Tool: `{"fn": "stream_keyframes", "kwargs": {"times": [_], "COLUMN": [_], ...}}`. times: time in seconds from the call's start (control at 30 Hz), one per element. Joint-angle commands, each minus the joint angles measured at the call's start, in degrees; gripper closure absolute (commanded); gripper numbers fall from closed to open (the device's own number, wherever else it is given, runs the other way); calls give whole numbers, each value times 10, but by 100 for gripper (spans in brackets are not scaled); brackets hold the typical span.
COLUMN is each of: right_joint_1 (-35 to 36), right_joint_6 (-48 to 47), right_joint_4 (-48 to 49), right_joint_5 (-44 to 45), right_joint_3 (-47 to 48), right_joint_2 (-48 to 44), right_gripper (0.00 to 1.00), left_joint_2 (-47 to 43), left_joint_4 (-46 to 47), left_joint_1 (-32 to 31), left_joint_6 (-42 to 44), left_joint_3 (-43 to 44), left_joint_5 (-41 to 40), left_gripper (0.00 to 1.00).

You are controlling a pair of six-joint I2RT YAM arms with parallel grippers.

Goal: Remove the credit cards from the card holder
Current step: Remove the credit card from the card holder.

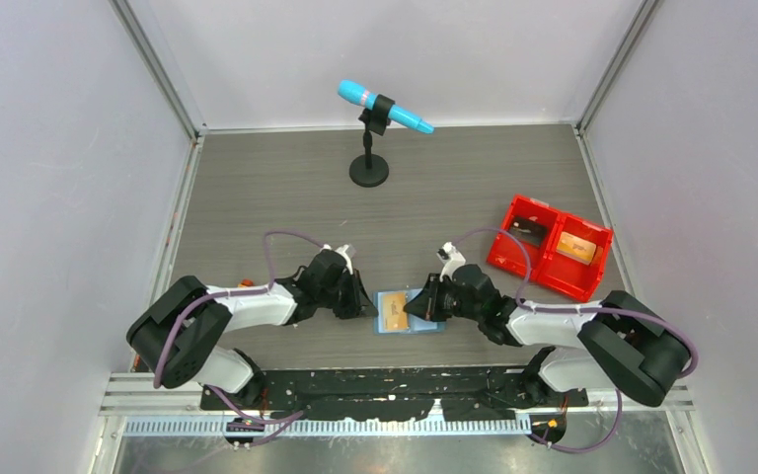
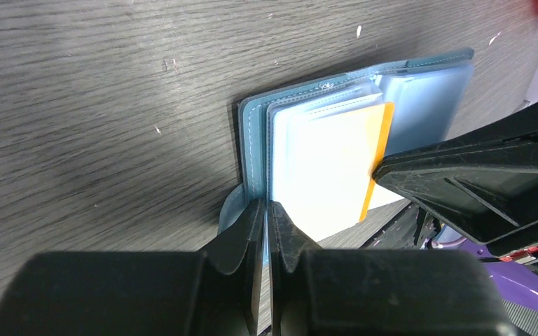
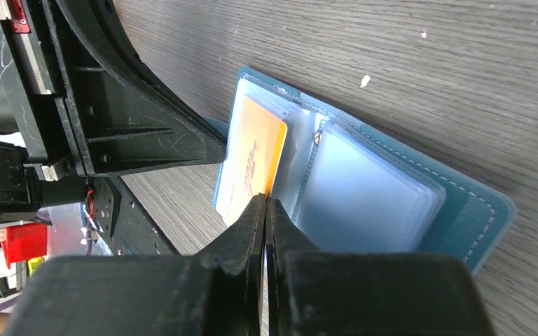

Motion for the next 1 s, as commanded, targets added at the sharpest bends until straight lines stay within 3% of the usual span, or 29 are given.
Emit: {"fn": "stream_keyframes", "kwargs": {"times": [0.0,0.63,0.97], "right_joint_1": [-2,-42,-43], "right_joint_6": [-25,-55,-60], "right_joint_4": [-22,-137,-217], "right_joint_5": [-3,7,21], "right_joint_3": [7,13,38], "right_joint_2": [-37,-135,-176], "right_gripper": [95,95,95], "left_joint_2": [23,-17,-59], "left_joint_4": [-106,-125,-175], "left_joint_1": [-10,-11,-12], "left_joint_6": [19,14,25], "left_joint_3": [-38,-18,25], "left_joint_5": [-44,-25,-27], "left_gripper": [91,90,75]}}
